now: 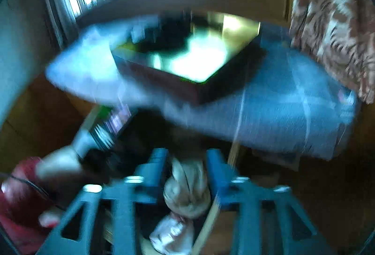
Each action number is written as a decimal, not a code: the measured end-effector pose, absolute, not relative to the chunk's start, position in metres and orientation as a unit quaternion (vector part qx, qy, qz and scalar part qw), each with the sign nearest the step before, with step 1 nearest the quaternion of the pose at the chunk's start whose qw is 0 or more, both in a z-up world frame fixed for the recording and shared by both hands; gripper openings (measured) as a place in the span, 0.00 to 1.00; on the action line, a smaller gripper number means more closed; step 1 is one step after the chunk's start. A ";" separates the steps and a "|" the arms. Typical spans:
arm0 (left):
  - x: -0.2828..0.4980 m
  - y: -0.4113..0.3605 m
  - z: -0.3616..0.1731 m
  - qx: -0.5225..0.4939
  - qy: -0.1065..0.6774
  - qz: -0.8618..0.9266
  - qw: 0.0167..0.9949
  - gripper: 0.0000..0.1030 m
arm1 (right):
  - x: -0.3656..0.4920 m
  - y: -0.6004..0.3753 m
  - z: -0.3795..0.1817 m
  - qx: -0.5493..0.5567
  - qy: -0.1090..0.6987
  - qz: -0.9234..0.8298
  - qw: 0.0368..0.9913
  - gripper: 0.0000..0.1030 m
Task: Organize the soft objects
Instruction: 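Release the cream sock into the red box while the left tool holds the grey sock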
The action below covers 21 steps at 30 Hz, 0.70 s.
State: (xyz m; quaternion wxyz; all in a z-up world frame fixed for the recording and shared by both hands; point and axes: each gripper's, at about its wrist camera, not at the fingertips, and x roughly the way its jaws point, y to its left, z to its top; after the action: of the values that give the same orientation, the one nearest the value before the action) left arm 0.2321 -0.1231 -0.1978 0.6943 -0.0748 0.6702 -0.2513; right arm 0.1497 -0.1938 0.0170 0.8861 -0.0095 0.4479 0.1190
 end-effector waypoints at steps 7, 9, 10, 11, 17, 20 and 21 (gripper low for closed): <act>0.244 -0.115 -0.184 -0.009 0.646 -0.220 0.731 0.48 | 0.176 -0.170 -0.048 -0.068 0.540 0.119 0.830 0.61; 0.238 -0.125 -0.178 0.038 0.638 -0.206 0.741 0.48 | 0.177 -0.162 -0.054 -0.097 0.545 0.125 0.823 0.60; 0.237 -0.132 -0.175 0.066 0.633 -0.204 0.744 0.49 | 0.179 -0.157 -0.058 -0.112 0.556 0.125 0.814 0.59; 0.236 -0.137 -0.174 0.084 0.632 -0.202 0.744 0.49 | 0.178 -0.155 -0.062 -0.124 0.561 0.127 0.809 0.58; 0.218 -0.174 -0.167 0.200 0.604 -0.179 0.750 0.50 | 0.170 -0.158 -0.060 -0.148 0.554 0.131 0.809 0.24; 0.219 -0.183 -0.166 0.213 0.604 -0.180 0.746 0.50 | 0.163 -0.171 -0.049 -0.117 0.540 0.130 0.823 0.21; 0.216 -0.194 -0.169 0.207 0.607 -0.181 0.745 0.50 | 0.159 -0.177 -0.046 -0.102 0.536 0.133 0.828 0.20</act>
State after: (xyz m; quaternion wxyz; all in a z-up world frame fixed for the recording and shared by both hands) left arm 0.2160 -0.1944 -0.1692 0.7454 0.2069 0.6072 -0.1812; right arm 0.1593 -0.1766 -0.0457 0.8275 -0.1022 0.5358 0.1327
